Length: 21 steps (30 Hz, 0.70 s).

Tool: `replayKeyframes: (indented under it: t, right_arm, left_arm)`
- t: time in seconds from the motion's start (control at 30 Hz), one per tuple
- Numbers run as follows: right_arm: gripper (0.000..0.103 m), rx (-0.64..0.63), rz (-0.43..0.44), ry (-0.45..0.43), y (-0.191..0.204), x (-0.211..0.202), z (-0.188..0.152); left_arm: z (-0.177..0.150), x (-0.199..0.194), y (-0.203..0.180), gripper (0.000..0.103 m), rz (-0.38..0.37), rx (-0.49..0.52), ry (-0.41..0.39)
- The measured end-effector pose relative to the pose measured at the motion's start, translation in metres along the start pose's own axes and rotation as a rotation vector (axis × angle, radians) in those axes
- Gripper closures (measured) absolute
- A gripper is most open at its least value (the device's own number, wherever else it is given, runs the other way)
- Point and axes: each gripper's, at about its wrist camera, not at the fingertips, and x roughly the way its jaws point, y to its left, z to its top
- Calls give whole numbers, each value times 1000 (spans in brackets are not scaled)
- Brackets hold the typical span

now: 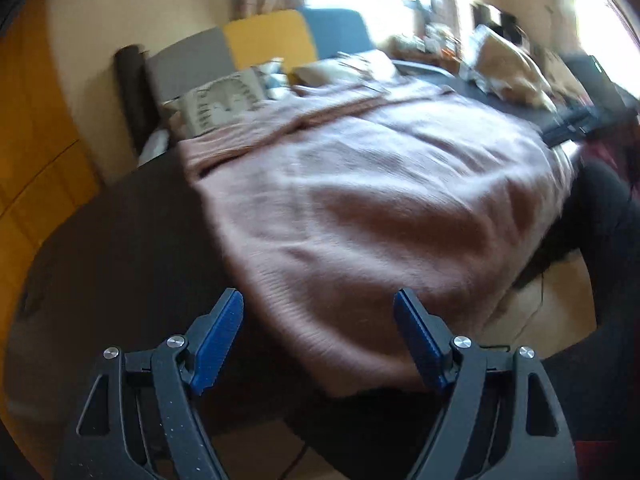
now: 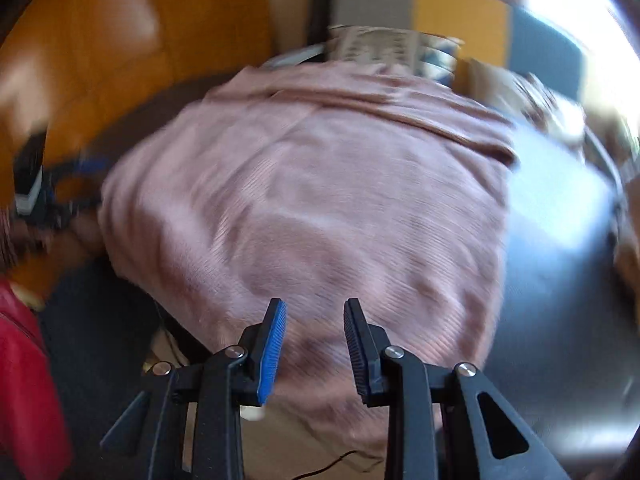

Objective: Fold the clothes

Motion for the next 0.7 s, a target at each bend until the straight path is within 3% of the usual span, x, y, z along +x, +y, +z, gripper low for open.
replayKeyframes:
  t: [0.1, 0.27, 0.37, 0.47, 0.7]
  right_arm:
    - [72, 142, -7, -33, -27, -21, -16]
    - [72, 303, 3, -26, -64, -33, -36]
    - [72, 379, 26, -35, -77, -31, -45]
    - [72, 407, 51, -38, -82, -25, -53]
    - [71, 372, 101, -49, -73, -24, -53]
  left_arm:
    - [-4, 0, 22, 22, -14, -123, 3]
    - [-16, 10, 33, 22, -137, -274, 16]
    - [-20, 20, 25, 22, -201, -297, 46]
    - [-21, 22, 15, 22, -220, -271, 33]
    - [-18, 24, 12, 22, -310, -309, 12]
